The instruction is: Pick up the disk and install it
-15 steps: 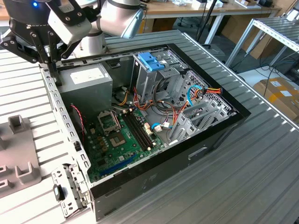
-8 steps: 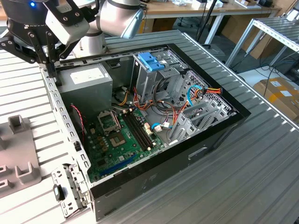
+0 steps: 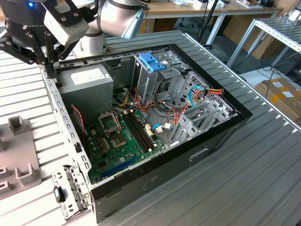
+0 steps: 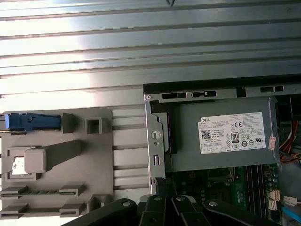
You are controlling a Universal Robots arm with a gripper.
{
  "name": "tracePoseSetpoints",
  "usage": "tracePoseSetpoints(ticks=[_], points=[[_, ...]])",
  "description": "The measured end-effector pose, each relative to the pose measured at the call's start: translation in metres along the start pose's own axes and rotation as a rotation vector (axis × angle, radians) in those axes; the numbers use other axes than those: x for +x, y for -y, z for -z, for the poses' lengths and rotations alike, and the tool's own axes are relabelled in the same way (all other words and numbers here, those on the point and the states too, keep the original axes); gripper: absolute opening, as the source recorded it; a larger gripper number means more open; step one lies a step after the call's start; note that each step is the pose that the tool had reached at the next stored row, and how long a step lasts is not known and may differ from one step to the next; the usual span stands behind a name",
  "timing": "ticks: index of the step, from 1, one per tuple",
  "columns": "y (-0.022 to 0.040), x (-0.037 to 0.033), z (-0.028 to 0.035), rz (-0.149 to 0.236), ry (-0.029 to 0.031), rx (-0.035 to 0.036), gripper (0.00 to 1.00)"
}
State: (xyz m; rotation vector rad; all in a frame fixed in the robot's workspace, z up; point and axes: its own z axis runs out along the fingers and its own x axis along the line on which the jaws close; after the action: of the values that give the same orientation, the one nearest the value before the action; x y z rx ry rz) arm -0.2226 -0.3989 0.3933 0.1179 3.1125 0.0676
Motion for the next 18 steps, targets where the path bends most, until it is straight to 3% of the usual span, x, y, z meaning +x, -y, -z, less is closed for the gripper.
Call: tracePoseSetpoints(ticks=[18], points=[[0.0005,0.0061,0.0002,0.0,0.0,0.0,0.11]])
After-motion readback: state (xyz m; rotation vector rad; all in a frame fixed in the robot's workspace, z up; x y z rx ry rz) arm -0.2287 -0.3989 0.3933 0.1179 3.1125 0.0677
